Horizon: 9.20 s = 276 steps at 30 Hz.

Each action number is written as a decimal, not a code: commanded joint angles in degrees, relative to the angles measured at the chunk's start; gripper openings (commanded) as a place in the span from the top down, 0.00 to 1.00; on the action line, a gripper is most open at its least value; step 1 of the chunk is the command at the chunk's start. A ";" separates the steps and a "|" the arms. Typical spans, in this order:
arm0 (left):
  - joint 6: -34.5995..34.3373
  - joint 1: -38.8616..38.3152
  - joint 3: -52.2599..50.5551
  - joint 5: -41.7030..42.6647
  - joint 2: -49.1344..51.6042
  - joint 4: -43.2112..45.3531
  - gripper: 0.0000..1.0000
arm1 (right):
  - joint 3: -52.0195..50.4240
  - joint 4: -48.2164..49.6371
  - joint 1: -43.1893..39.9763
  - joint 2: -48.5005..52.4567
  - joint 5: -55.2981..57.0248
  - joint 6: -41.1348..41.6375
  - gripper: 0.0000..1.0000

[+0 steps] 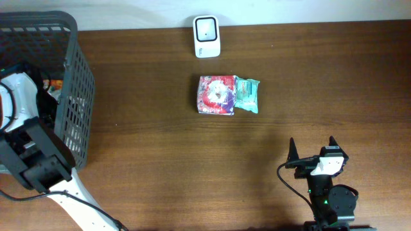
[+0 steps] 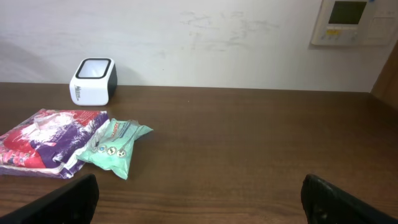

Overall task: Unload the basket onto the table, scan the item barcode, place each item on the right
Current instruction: 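Return the left gripper to the basket and grasp the white Pantene tube, then carry the Pantene tube over and lay it beside the red-purple pack, then reach into the basket and grasp the small green tissue pack, then carry the green tissue pack and place it left of the Pantene tube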

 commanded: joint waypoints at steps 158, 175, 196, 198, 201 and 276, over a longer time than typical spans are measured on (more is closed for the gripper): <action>-23.02 -1.60 52.92 -0.44 -5.03 -9.07 0.23 | -0.46 -0.17 -0.42 -0.37 0.50 0.26 0.01; -0.37 0.04 3.34 -12.07 -5.03 26.18 0.12 | -0.46 -0.17 -0.42 -0.37 0.50 0.26 0.01; 6.75 0.04 -8.28 -6.23 -3.39 39.67 0.50 | -0.46 -0.17 -0.42 -0.37 0.50 0.26 0.01; 6.75 0.04 -8.28 -6.32 -2.47 39.45 0.52 | -0.46 -0.17 -0.42 -0.37 0.50 0.26 0.01; 6.75 0.07 -8.28 -6.58 -0.50 38.62 0.69 | -0.46 -0.17 -0.42 -0.37 0.50 0.26 0.01; -36.94 -50.75 11.15 -8.68 -4.28 8.59 0.51 | -0.46 -0.17 -0.42 -0.37 0.50 0.26 0.01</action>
